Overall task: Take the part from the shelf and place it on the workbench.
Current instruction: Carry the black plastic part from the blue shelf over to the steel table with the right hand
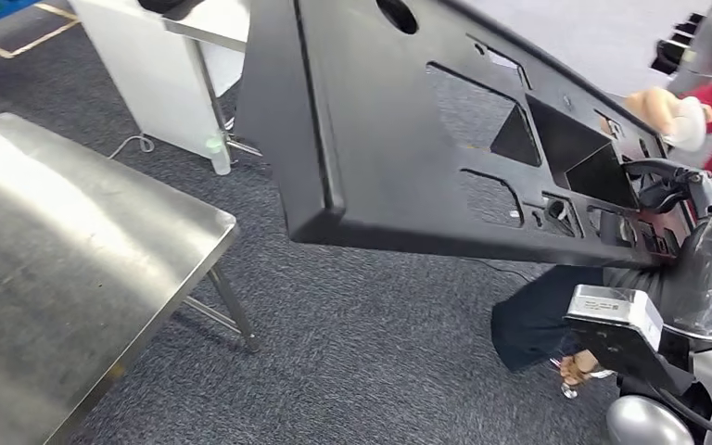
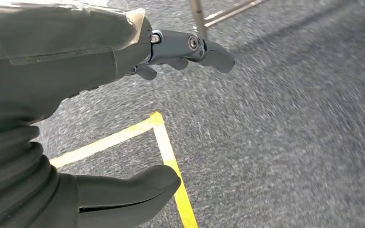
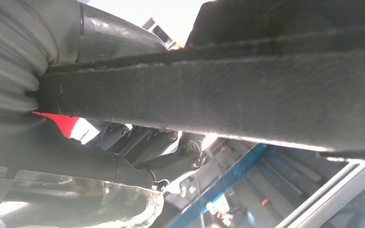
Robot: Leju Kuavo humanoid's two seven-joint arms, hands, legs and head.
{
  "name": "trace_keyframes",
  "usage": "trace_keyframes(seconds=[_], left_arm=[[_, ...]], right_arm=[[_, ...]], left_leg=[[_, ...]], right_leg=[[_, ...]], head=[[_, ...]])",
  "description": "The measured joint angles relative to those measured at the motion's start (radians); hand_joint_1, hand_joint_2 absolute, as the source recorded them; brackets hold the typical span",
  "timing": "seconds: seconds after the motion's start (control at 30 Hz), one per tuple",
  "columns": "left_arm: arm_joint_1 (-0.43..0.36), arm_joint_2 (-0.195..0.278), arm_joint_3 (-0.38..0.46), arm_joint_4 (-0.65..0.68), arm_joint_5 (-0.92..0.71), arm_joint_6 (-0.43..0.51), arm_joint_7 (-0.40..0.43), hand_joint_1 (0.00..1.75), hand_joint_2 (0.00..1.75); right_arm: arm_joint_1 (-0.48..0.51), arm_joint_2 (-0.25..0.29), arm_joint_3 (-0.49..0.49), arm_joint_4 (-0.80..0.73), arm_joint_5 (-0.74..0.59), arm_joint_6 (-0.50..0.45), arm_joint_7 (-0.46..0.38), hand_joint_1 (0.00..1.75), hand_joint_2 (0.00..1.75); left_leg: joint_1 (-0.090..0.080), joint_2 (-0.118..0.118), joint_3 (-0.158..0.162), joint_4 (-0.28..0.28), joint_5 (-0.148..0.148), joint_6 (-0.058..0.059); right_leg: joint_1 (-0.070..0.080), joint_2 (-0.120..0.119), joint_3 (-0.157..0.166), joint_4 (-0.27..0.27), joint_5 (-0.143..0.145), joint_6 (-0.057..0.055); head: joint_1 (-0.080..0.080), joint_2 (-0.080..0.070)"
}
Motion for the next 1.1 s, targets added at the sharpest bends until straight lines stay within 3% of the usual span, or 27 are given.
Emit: trace_keyframes(seconds=[0.07, 0.13, 0.17, 0.23, 0.3, 0.37, 0.4, 0.43, 0.47, 0.53, 0.6, 0.67, 0.73, 0.8, 0.87, 0.9, 0.93, 1.0, 1.07, 1.1], left_arm=[[0.001, -0.002, 0.000, -0.002, 0.000, 0.000, 0.000, 0.00, 1.75], [0.005, -0.002, 0.002, -0.003, -0.001, 0.000, 0.000, 0.00, 1.75], [0.008, -0.003, 0.003, -0.004, -0.002, 0.001, 0.000, 0.00, 1.75], [0.009, -0.005, 0.006, -0.007, -0.003, 0.005, 0.000, 0.00, 1.75], [0.006, -0.006, 0.008, -0.009, -0.003, 0.009, 0.000, 0.00, 1.75], [0.005, -0.007, 0.010, -0.010, -0.003, 0.010, 0.000, 0.00, 1.75], [0.006, -0.008, 0.011, -0.010, -0.003, 0.010, 0.000, 0.00, 1.75], [0.007, -0.008, 0.012, -0.010, -0.004, 0.011, 0.001, 0.00, 1.75], [0.009, -0.008, 0.014, -0.012, -0.004, 0.011, 0.001, 0.00, 1.75], [0.008, -0.009, 0.016, -0.015, -0.006, 0.012, 0.001, 0.00, 1.75], [0.007, -0.011, 0.017, -0.017, -0.007, 0.012, 0.001, 0.00, 1.75], [0.007, -0.012, 0.017, -0.018, -0.008, 0.012, 0.001, 0.00, 1.75], [0.007, -0.014, 0.017, -0.019, -0.008, 0.012, 0.001, 0.00, 1.75], [0.005, -0.015, 0.017, -0.021, -0.008, 0.013, 0.000, 0.00, 1.75], [0.004, -0.015, 0.017, -0.023, -0.008, 0.013, 0.001, 0.00, 1.75], [0.004, -0.015, 0.017, -0.023, -0.008, 0.013, 0.001, 0.00, 1.75], [0.005, -0.016, 0.017, -0.023, -0.008, 0.012, 0.001, 0.00, 1.75], [0.006, -0.017, 0.018, -0.024, -0.008, 0.011, 0.001, 0.00, 1.75], [0.006, -0.017, 0.018, -0.025, -0.008, 0.009, 0.001, 0.00, 1.75], [0.007, -0.018, 0.018, -0.026, -0.008, 0.008, 0.001, 0.00, 1.75]], right_arm=[[-0.007, 0.000, 0.002, 0.003, 0.000, 0.001, 0.000, 1.75, 1.75], [-0.013, 0.001, 0.003, 0.006, -0.001, 0.001, 0.000, 1.75, 1.75], [-0.016, 0.002, 0.003, 0.007, -0.001, 0.000, 0.000, 1.75, 1.75], [-0.019, 0.005, 0.004, 0.008, -0.005, -0.002, 0.001, 1.75, 1.75], [-0.018, 0.006, 0.003, 0.008, -0.015, -0.007, -0.001, 1.75, 1.75], [-0.014, 0.008, 0.002, 0.008, -0.032, -0.017, -0.007, 1.75, 1.75], [-0.010, 0.009, 0.000, 0.008, -0.042, -0.025, -0.013, 1.75, 1.75], [-0.005, 0.009, -0.004, 0.007, -0.051, -0.034, -0.018, 1.75, 1.75], [0.000, 0.009, -0.008, 0.006, -0.058, -0.041, -0.021, 1.75, 1.75], [0.010, 0.009, -0.019, 0.000, -0.064, -0.049, -0.024, 1.75, 1.75], [0.016, 0.008, -0.025, -0.007, -0.067, -0.053, -0.026, 1.75, 1.75], [0.017, 0.007, -0.027, -0.012, -0.069, -0.054, -0.028, 1.75, 1.75], [0.020, 0.006, -0.030, -0.016, -0.069, -0.055, -0.030, 1.75, 1.75], [0.026, 0.003, -0.036, -0.018, -0.070, -0.056, -0.031, 1.75, 1.75], [0.033, 0.002, -0.041, -0.018, -0.071, -0.057, -0.032, 1.75, 1.75], [0.036, 0.002, -0.042, -0.018, -0.071, -0.057, -0.032, 1.75, 1.75], [0.039, 0.002, -0.042, -0.018, -0.071, -0.057, -0.032, 1.75, 1.75], [0.042, 0.001, -0.043, -0.018, -0.069, -0.057, -0.032, 1.75, 1.75], [0.048, -0.001, -0.043, -0.020, -0.068, -0.058, -0.034, 1.75, 1.75], [0.051, -0.003, -0.043, -0.022, -0.068, -0.058, -0.036, 1.75, 1.75]], left_leg=[[-0.002, -0.024, -0.004, 0.001, -0.001, -0.005], [-0.001, -0.042, -0.010, -0.001, 0.001, -0.014], [0.000, -0.040, -0.012, 0.001, 0.000, -0.018], [-0.002, 0.011, -0.031, 0.039, -0.026, -0.030], [0.000, 0.074, -0.088, 0.152, -0.087, -0.041], [0.008, 0.091, -0.150, 0.265, -0.126, -0.050], [0.012, 0.095, -0.159, 0.278, -0.120, -0.054], [0.016, 0.100, -0.147, 0.251, -0.097, -0.057], [0.018, 0.114, -0.116, 0.190, -0.062, -0.059], [0.018, 0.165, -0.046, 0.061, -0.012, -0.057], [0.012, 0.186, -0.021, 0.012, -0.003, -0.045], [0.009, 0.158, -0.021, 0.010, -0.002, -0.028], [0.010, 0.133, -0.017, 0.003, 0.004, -0.010], [0.011, 0.108, -0.016, 0.000, 0.008, 0.002], [0.008, 0.077, -0.017, 0.000, 0.008, 0.006], [0.006, 0.060, -0.017, 0.001, 0.009, 0.006], [0.005, 0.044, -0.016, 0.001, 0.009, 0.006], [0.005, 0.014, -0.013, 0.001, 0.009, 0.006], [0.003, -0.012, -0.014, 0.003, 0.009, 0.000], [0.002, -0.022, -0.017, 0.003, 0.010, -0.004]], right_leg=[[0.003, 0.024, 0.038, -0.088, 0.034, -0.009], [0.007, 0.013, 0.045, -0.101, 0.039, -0.021], [0.004, 0.004, 0.047, -0.104, 0.041, -0.026], [-0.003, -0.018, 0.053, -0.111, 0.043, -0.041], [-0.004, -0.043, 0.057, -0.113, 0.039, -0.053], [-0.003, -0.069, 0.059, -0.113, 0.036, -0.058], [-0.004, -0.082, 0.060, -0.113, 0.035, -0.058], [-0.006, -0.094, 0.063, -0.113, 0.033, -0.056], [-0.007, -0.105, 0.067, -0.112, 0.030, -0.052], [-0.002, -0.126, 0.076, -0.110, 0.020, -0.039], [0.006, -0.144, 0.085, -0.111, 0.013, -0.026], [0.007, -0.162, 0.093, -0.115, 0.009, -0.015], [0.003, -0.128, 0.086, -0.088, -0.012, -0.010], [0.000, -0.065, 0.036, 0.020, -0.065, -0.018], [0.001, -0.040, -0.033, 0.150, -0.109, -0.023], [0.002, -0.037, -0.050, 0.176, -0.112, -0.021], [0.003, -0.034, -0.048, 0.161, -0.097, -0.015], [0.003, -0.009, 0.006, 0.030, -0.033, -0.004], [0.005, 0.029, 0.055, -0.085, 0.015, -0.008], [0.008, 0.039, 0.064, -0.106, 0.023, -0.014]], head=[[0.000, 0.000], [0.000, 0.000], [-0.001, 0.000], [-0.003, 0.000], [-0.005, 0.000], [-0.005, 0.000], [-0.005, 0.000], [-0.005, 0.000], [-0.005, 0.000], [-0.005, 0.000], [-0.002, 0.000], [0.000, 0.000], [0.001, 0.000], [0.003, 0.000], [0.004, 0.000], [0.004, 0.000], [0.004, 0.000], [0.004, 0.000], [0.004, 0.000], [0.004, 0.000]])
